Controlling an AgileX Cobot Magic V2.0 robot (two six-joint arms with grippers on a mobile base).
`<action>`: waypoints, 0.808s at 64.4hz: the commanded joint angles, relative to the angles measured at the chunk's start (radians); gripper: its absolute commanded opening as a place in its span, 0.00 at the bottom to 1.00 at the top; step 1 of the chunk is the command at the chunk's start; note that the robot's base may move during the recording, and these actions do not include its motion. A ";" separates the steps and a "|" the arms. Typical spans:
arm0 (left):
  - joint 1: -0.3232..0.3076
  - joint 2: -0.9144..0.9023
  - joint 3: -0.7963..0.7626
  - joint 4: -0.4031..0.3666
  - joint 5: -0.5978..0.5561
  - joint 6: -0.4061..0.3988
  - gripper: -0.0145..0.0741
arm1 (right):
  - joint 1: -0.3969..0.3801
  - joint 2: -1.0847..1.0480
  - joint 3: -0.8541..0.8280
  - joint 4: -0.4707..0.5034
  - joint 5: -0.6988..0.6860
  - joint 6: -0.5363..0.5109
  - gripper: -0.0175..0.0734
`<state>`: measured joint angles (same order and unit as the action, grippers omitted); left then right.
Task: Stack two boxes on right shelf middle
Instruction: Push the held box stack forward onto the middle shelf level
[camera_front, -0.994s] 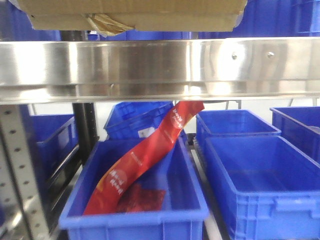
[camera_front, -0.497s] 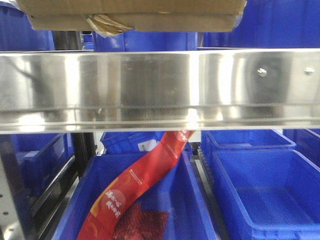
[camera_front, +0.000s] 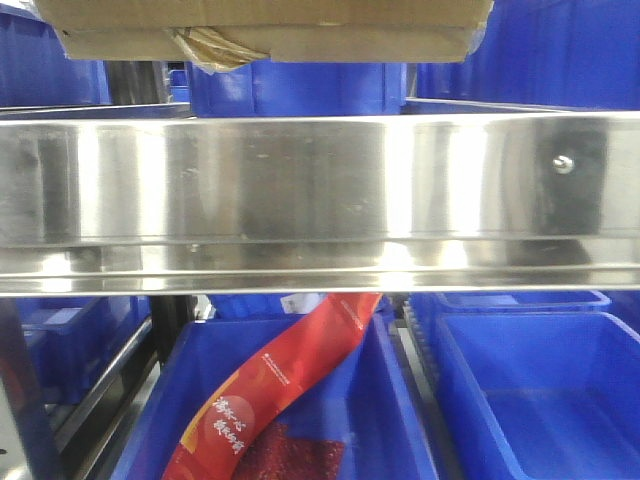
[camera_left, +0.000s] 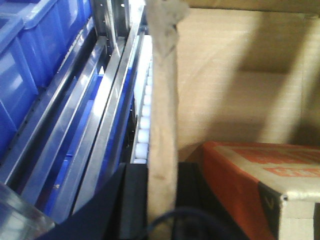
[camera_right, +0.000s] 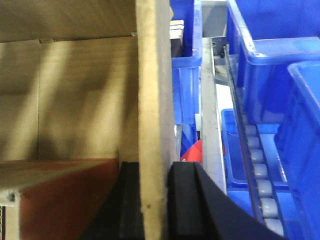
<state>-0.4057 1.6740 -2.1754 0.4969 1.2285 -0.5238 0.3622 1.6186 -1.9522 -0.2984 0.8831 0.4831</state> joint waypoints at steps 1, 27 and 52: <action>0.003 -0.011 -0.010 0.031 -0.016 -0.001 0.04 | -0.001 -0.024 -0.014 -0.017 -0.071 0.006 0.03; 0.003 -0.011 -0.010 0.031 -0.016 -0.001 0.04 | -0.001 -0.024 -0.014 -0.017 -0.095 0.006 0.03; 0.003 -0.011 -0.010 0.026 -0.016 0.002 0.04 | -0.001 -0.024 -0.014 0.027 0.002 0.006 0.03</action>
<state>-0.4057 1.6740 -2.1754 0.4988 1.2306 -0.5238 0.3622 1.6186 -1.9522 -0.2851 0.9001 0.4831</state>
